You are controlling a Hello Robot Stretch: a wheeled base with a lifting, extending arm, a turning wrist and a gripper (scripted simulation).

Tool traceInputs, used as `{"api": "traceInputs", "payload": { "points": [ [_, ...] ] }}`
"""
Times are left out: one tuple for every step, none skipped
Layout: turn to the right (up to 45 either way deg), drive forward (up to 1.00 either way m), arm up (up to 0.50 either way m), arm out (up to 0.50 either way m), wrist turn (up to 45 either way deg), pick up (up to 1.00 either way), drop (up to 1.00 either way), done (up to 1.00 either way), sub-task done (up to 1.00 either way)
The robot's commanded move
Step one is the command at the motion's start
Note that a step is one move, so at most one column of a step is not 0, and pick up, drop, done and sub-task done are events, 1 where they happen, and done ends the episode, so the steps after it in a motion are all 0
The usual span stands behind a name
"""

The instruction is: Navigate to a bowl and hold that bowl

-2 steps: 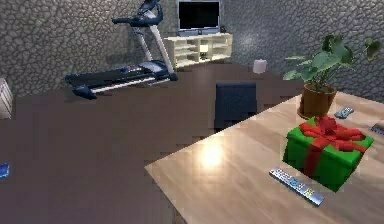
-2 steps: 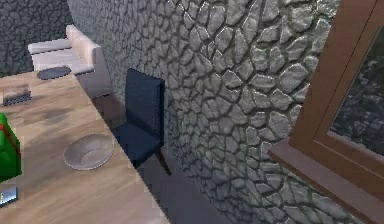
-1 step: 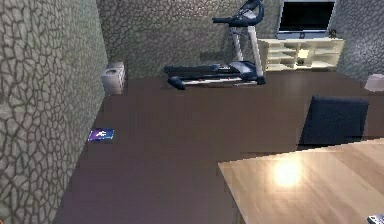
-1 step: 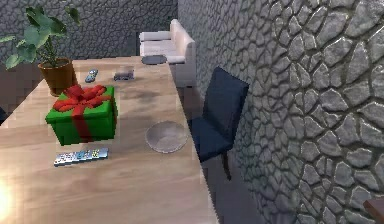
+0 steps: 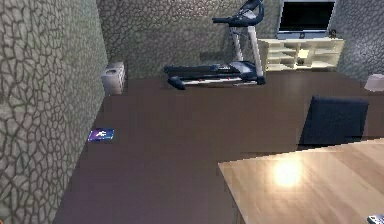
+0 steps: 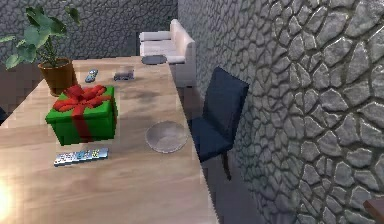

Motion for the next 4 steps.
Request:
{"api": "traceInputs", "payload": {
  "points": [
    [0.0,0.00,0.38,0.00,0.0,0.00,0.00,0.00,0.00],
    [0.0,0.00,0.00,0.32,0.0,0.00,0.00,0.00,0.00],
    [0.0,0.00,0.00,0.00,45.0,0.00,0.00,0.00,0.00],
    [0.0,0.00,0.00,0.00,45.0,0.00,0.00,0.00,0.00]
  ]
}}
